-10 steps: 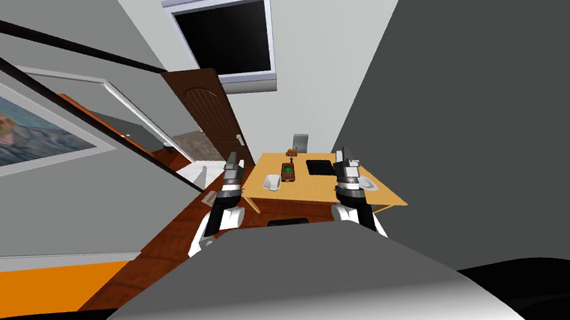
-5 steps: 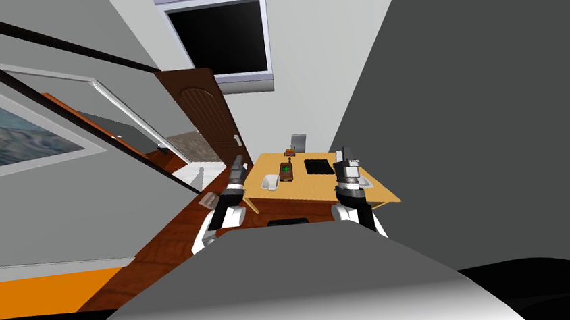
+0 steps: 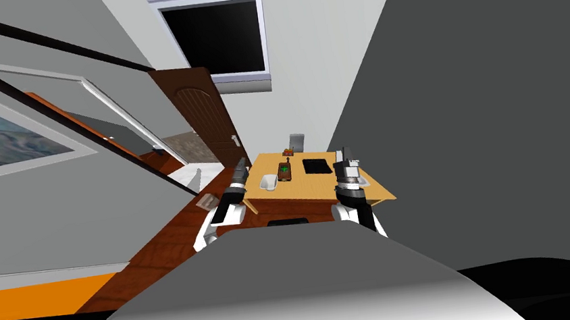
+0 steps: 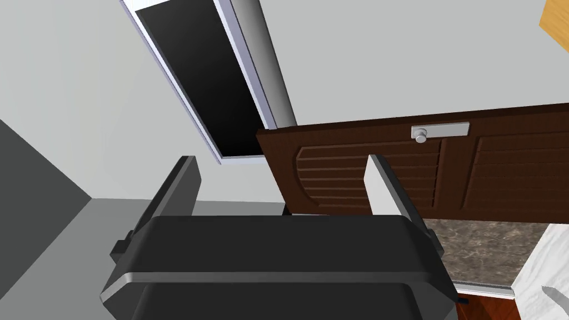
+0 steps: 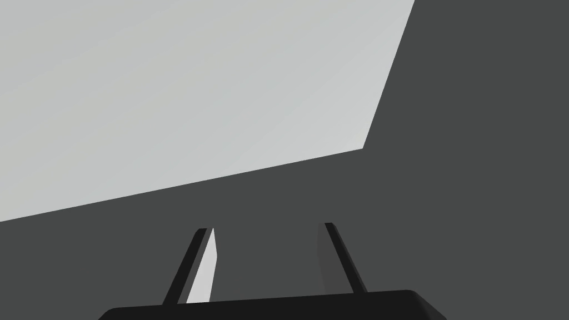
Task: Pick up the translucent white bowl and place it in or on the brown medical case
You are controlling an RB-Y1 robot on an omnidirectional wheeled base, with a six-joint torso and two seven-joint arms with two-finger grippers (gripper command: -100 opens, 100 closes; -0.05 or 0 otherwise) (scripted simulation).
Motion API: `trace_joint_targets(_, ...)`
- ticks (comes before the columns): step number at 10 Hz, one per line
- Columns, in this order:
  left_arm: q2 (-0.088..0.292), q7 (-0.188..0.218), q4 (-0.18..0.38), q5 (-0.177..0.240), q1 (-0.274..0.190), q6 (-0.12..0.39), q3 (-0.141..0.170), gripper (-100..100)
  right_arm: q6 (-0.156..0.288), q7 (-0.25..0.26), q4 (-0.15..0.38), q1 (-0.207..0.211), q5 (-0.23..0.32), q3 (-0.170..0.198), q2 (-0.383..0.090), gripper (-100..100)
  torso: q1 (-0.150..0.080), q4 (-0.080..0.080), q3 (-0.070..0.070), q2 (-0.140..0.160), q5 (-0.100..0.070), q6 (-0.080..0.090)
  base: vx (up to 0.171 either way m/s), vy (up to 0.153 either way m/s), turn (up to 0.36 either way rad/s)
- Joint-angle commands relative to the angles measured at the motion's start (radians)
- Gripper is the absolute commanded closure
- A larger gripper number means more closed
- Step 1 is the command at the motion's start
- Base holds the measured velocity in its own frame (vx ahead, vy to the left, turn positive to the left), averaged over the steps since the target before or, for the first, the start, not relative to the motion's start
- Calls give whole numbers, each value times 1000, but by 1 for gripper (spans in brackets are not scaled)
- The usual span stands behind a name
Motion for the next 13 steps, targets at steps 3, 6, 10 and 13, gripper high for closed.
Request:
trace_joint_targets(3,-3,-2,49,-14,-35,117,-2,-100,0,0,0,0,0,0,0,0,0,0,0,0,0,0,-9,-18,-47)
trace_joint_targets(6,-2,-2,71,-18,-51,192,0,-100,0,0,0,0,0,0,0,0,0,0,0,0,0,0,-8,-17,-35)
trace_joint_targets(10,-1,-4,117,-25,-83,291,6,-100,0,0,0,0,0,0,0,0,0,0,0,0,0,0,-5,-15,-28)
trace_joint_targets(13,-1,-5,140,-27,-100,367,9,-100,0,0,0,0,0,0,0,0,1,0,0,-1,0,0,-1,-13,-17)
